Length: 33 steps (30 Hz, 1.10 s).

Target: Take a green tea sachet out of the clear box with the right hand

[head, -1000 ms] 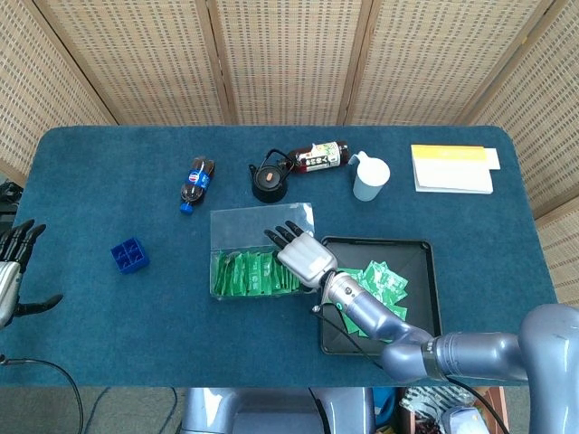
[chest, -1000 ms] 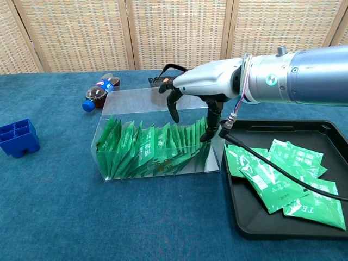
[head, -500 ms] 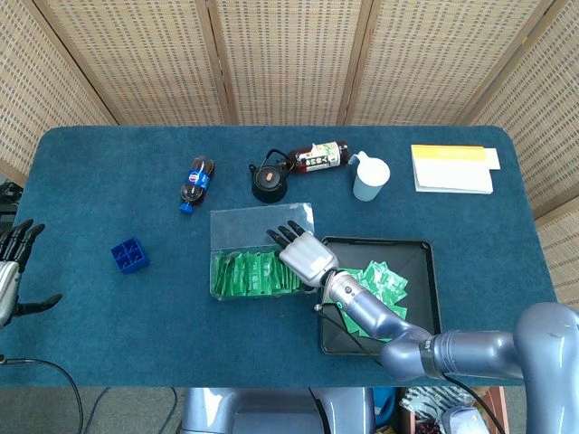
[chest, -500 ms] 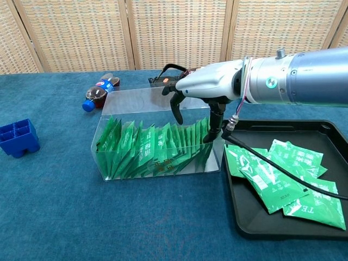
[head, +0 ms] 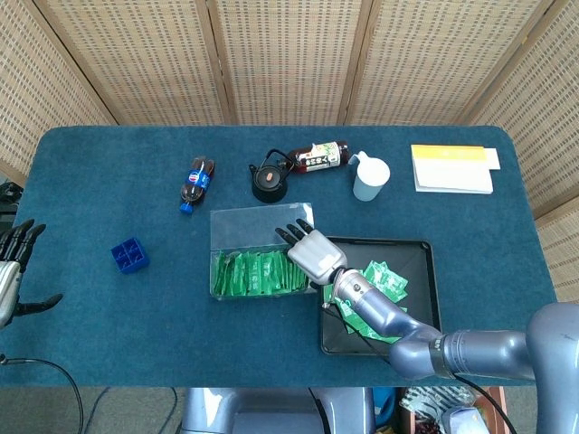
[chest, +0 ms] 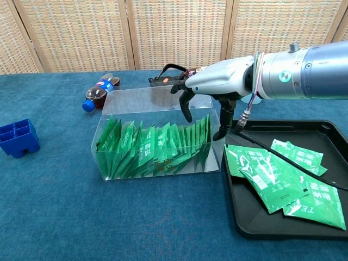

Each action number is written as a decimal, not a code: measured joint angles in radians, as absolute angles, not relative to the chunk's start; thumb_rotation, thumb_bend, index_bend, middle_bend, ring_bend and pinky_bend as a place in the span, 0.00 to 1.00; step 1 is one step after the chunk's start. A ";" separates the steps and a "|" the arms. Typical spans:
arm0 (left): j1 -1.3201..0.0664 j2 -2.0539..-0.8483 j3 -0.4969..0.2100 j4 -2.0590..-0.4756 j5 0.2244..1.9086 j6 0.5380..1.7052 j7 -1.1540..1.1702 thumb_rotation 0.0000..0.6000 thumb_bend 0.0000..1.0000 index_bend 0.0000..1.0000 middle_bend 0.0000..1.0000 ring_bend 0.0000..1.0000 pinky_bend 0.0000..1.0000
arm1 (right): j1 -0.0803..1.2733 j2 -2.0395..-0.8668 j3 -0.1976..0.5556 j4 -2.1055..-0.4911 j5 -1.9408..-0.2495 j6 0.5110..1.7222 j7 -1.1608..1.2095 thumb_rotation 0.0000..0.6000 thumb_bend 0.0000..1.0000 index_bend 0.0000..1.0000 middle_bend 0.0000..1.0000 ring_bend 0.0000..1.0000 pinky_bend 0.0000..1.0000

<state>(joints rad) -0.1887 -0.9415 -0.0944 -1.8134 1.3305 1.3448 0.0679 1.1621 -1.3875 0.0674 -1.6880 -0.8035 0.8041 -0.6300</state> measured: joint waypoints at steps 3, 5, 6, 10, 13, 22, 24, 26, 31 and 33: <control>-0.189 -0.942 -0.093 -1.814 1.331 1.345 0.069 1.00 0.11 0.00 0.00 0.00 0.00 | 1.160 -1.392 0.068 -1.684 -0.805 0.799 -0.616 1.00 0.34 0.42 0.00 0.00 0.00; -0.189 -0.942 -0.093 -1.815 1.331 1.345 0.070 1.00 0.11 0.00 0.00 0.00 0.00 | 1.159 -1.397 0.067 -1.681 -0.808 0.795 -0.608 1.00 0.34 0.42 0.00 0.00 0.00; -0.189 -0.942 -0.094 -1.815 1.330 1.345 0.070 1.00 0.11 0.00 0.00 0.00 0.00 | 1.159 -1.401 0.067 -1.678 -0.813 0.792 -0.603 1.00 0.34 0.42 0.00 0.00 0.00; -0.190 -0.942 -0.094 -1.813 1.329 1.343 0.070 1.00 0.11 0.00 0.00 0.00 0.00 | 1.159 -1.419 0.071 -1.665 -0.825 0.788 -0.586 1.00 0.34 0.42 0.00 0.00 0.00; -0.191 -0.942 -0.094 -1.813 1.329 1.341 0.070 1.00 0.11 0.00 0.00 0.00 0.00 | 1.159 -1.430 0.075 -1.656 -0.831 0.787 -0.577 1.00 0.34 0.42 0.00 0.00 0.00; -0.192 -0.942 -0.094 -1.811 1.327 1.339 0.065 1.00 0.11 0.00 0.00 0.00 0.00 | 1.152 -1.466 0.095 -1.623 -0.856 0.803 -0.542 1.00 0.35 0.44 0.01 0.00 0.00; -0.192 -0.942 -0.094 -1.811 1.328 1.338 0.066 1.00 0.11 0.00 0.00 0.00 0.00 | 1.149 -1.472 0.099 -1.618 -0.867 0.807 -0.533 1.00 0.35 0.44 0.01 0.00 0.00; -0.192 -0.942 -0.093 -1.811 1.328 1.338 0.067 1.00 0.11 0.00 0.00 0.00 0.00 | 1.146 -1.480 0.105 -1.614 -0.881 0.815 -0.523 1.00 0.35 0.44 0.01 0.00 0.00; -0.193 -0.942 -0.093 -1.812 1.327 1.337 0.068 1.00 0.11 0.00 0.00 0.00 0.00 | 1.137 -1.495 0.112 -1.606 -0.915 0.823 -0.504 1.00 0.35 0.44 0.01 0.00 0.00; -0.194 -0.942 -0.093 -1.813 1.327 1.336 0.069 1.00 0.11 0.00 0.00 0.00 0.00 | 1.136 -1.498 0.114 -1.606 -0.925 0.822 -0.499 1.00 0.35 0.44 0.01 0.00 0.00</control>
<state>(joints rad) -0.1936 -0.9424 -0.0934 -1.8126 1.3265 1.3358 0.0686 1.1359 -1.4979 0.1139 -1.6058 -0.9253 0.8220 -0.4990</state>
